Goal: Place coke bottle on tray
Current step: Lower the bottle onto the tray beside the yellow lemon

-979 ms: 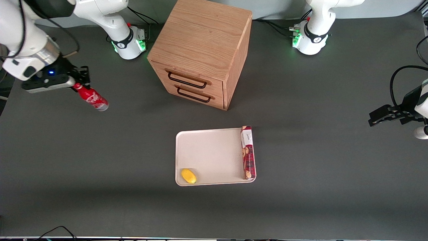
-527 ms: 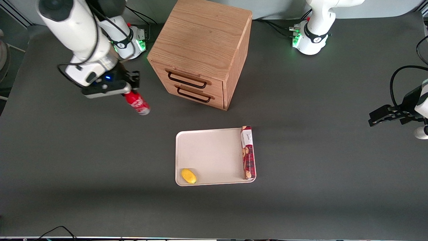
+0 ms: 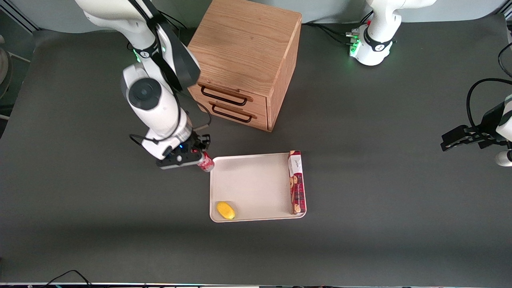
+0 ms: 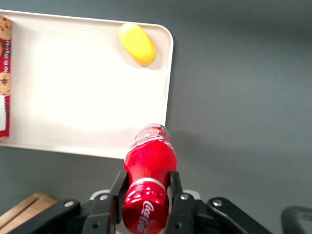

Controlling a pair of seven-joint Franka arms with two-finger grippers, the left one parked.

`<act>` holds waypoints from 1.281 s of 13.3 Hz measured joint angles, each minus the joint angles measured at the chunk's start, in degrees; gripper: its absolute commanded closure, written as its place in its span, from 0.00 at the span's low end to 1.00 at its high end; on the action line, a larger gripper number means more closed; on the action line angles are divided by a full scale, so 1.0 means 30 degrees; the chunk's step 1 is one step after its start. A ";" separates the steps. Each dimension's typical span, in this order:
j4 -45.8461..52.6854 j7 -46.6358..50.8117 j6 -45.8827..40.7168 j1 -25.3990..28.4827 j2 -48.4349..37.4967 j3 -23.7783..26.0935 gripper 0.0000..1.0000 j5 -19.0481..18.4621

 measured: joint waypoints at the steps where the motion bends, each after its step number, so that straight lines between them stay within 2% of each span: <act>1: 0.0577 0.0001 0.0166 0.0021 0.0805 0.0002 1.00 0.0008; 7: 0.2541 0.0004 0.1204 0.0068 0.3336 0.0004 1.00 0.0030; 17: 0.2716 0.0028 0.2486 0.0068 0.4433 0.0005 1.00 0.0084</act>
